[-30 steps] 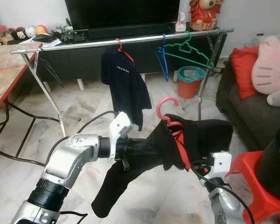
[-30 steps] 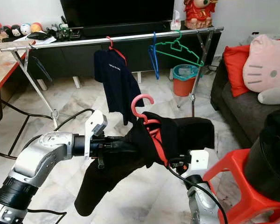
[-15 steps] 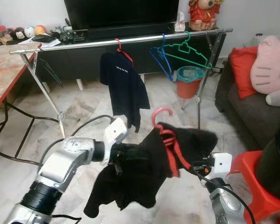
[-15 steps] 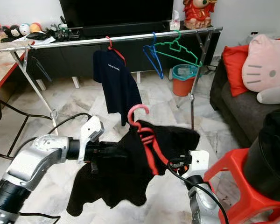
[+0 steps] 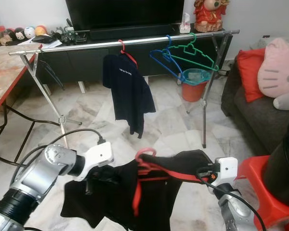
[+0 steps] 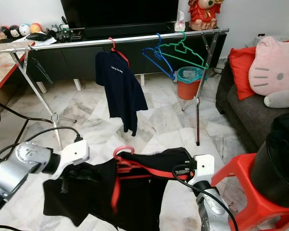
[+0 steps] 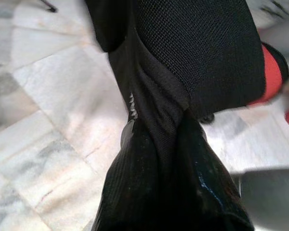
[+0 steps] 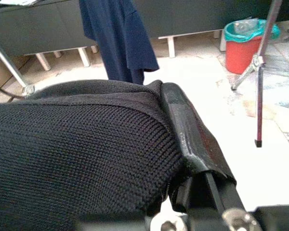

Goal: Hang hanger

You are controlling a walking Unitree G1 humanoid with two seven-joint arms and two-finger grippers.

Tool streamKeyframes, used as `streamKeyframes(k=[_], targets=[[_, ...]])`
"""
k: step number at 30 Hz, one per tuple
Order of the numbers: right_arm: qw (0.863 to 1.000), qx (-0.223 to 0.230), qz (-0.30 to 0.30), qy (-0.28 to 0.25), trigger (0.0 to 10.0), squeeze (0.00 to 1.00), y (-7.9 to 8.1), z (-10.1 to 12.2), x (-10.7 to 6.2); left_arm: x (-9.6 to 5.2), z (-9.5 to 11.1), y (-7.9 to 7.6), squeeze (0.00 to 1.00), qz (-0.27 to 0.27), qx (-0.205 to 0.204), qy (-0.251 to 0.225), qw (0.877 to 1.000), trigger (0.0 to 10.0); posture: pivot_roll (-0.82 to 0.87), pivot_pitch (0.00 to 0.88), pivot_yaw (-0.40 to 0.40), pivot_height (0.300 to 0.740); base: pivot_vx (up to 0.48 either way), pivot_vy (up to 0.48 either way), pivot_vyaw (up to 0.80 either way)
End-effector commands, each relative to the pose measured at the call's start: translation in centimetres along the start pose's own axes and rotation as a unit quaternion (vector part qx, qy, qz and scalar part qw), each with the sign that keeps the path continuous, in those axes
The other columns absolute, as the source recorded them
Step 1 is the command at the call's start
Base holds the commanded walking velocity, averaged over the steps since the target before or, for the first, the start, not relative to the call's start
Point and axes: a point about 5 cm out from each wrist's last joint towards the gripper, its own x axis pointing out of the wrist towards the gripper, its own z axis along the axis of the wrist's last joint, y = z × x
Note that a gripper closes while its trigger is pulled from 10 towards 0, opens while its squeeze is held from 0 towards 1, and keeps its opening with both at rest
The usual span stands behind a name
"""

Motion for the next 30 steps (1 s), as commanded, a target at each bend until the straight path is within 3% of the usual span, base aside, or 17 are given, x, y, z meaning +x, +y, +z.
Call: streamKeyframes(k=[1,7,11,14,16,21,26,30], targets=[[1.000,-0.007,0.005,0.009,0.0,0.00,-0.2,0.2,0.3,-0.9,0.4,0.5,0.00,-0.004,0.023,0.003,1.000,10.0,-0.11,0.000,-0.008,0.740,0.000,0.000,0.00],[0.998,-0.023,0.028,0.055,0.0,0.00,-0.5,-0.9,-0.2,-2.8,1.0,0.8,0.00,-0.021,0.051,-0.027,0.998,10.0,-0.11,0.000,-0.027,0.740,0.000,0.000,0.00],[0.996,-0.028,0.042,0.069,0.0,0.00,-0.5,-1.3,-0.4,-3.2,1.4,1.7,0.00,0.009,0.051,-0.048,0.997,10.0,-0.11,0.000,-0.040,0.740,0.000,0.000,0.00],[0.996,-0.031,0.042,0.079,0.0,0.00,-0.6,-1.5,-0.5,-3.4,1.3,1.5,0.00,-0.007,0.059,-0.045,0.997,10.0,-0.11,0.000,-0.047,0.740,0.000,0.000,0.00],[0.995,-0.031,0.041,0.086,0.0,0.00,-0.7,-1.8,-0.6,-3.8,1.2,0.9,0.00,-0.046,0.068,-0.035,0.996,10.0,-0.10,0.000,-0.052,0.740,0.000,0.000,0.00],[0.994,-0.035,0.048,0.094,0.0,0.00,-0.8,-2.0,-0.8,-4.4,1.2,0.9,0.00,-0.073,0.076,-0.027,0.994,10.0,-0.11,0.000,-0.055,0.740,0.000,0.000,0.00],[0.991,-0.047,0.059,0.110,0.0,0.00,-1.0,-2.3,-1.2,-4.9,1.0,1.7,0.00,-0.059,0.105,0.036,0.992,10.0,-0.11,0.000,-0.061,0.740,0.000,0.000,0.00],[0.988,-0.055,0.071,0.127,0.0,0.00,-0.9,-2.9,-1.6,-6.0,1.2,2.3,0.00,-0.049,0.108,0.035,0.992,10.0,-0.11,0.000,-0.066,0.740,0.000,0.000,0.00]])
